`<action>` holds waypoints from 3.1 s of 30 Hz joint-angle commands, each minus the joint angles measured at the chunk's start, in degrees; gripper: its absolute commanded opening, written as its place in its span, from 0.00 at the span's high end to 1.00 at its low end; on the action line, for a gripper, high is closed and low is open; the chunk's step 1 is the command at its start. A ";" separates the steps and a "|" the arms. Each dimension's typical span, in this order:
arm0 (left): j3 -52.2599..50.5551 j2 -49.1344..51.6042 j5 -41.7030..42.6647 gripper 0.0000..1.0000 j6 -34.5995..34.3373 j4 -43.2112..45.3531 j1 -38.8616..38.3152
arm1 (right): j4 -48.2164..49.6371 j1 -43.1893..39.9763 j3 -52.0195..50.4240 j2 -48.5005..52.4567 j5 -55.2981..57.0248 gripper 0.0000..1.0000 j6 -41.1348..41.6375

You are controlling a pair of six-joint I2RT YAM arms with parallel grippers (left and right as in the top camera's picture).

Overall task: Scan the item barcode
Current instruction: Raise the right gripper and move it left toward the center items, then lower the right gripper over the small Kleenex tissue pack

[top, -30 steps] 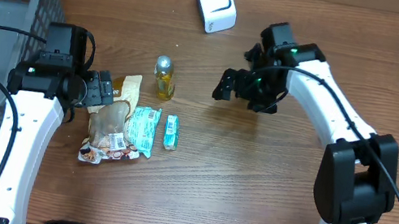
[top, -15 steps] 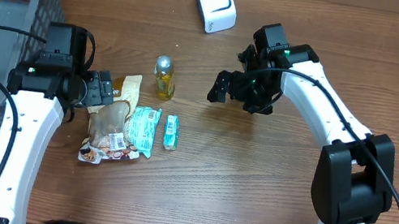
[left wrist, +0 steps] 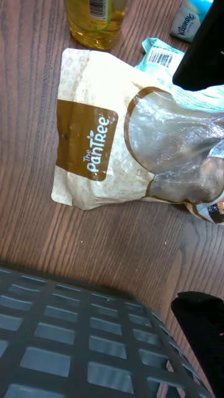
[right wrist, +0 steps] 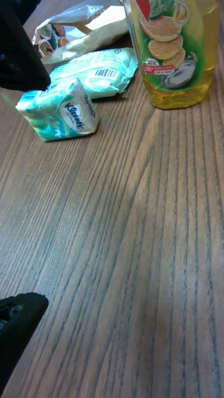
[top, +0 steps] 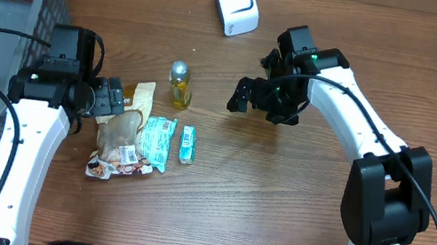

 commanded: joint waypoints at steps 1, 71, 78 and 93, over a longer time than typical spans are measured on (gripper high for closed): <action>1.16 0.09 0.22 0.01 0.87 -0.07 0.09 | 0.11 -0.09 1.05 -0.81 -0.31 0.00 -0.26; 1.16 0.09 0.22 0.01 0.87 -0.04 0.09 | 0.39 3.91 1.05 -1.29 11.19 0.00 9.27; 1.16 0.09 0.22 0.00 0.87 -0.07 0.09 | -0.83 3.76 1.05 -1.31 10.80 0.41 9.35; 1.16 0.09 0.22 0.00 0.87 -0.04 0.09 | -2.14 11.06 1.09 -6.80 13.00 0.59 14.12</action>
